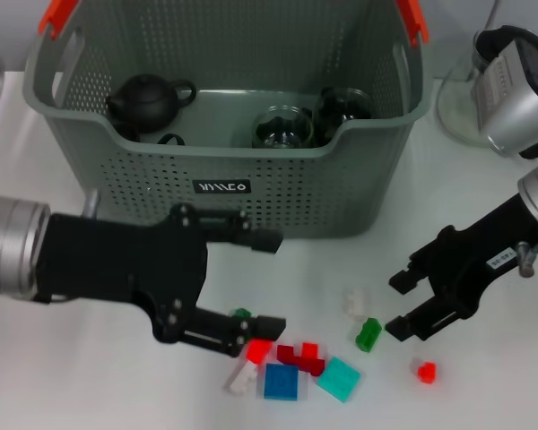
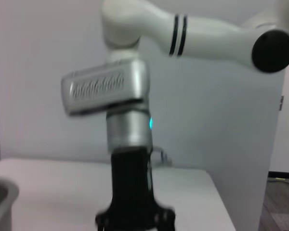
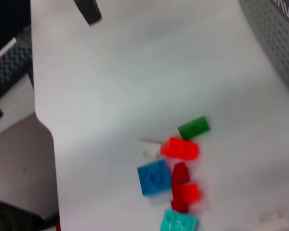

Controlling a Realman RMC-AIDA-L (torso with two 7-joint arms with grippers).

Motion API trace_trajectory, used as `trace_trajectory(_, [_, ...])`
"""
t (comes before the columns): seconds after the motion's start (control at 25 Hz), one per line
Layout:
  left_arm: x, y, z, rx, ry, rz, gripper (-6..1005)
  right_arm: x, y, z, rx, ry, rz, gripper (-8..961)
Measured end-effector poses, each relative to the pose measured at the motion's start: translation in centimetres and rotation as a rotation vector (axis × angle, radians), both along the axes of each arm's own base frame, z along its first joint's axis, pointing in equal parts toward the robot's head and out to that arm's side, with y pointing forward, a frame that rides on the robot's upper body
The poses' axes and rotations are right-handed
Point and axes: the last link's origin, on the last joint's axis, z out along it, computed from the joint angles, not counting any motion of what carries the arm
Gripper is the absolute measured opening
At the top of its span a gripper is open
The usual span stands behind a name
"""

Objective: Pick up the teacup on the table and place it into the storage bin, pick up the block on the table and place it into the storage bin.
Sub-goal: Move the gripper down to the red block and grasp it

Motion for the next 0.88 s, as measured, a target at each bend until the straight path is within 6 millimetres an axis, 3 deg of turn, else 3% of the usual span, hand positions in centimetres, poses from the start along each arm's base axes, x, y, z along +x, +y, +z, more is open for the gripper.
trace_trajectory(0.24, [-3.6, -0.7, -2.0, -0.02, 0.019, 0.11, 832, -0.8, -0.1, 0.2, -0.029, -0.139, 0.018, 732])
trace_trajectory(0.48, [-7.2, -1.1, -3.5, 0.038, 0.048, 0.194, 830, -0.6, -0.7, -0.9, -0.07, -0.288, 0.015, 733])
trace_trajectory(0.88, [-8.2, -1.3, -4.5, 0.036, 0.063, 0.221, 829, 0.0, -1.8, -3.3, -0.104, -0.422, 0.051, 717])
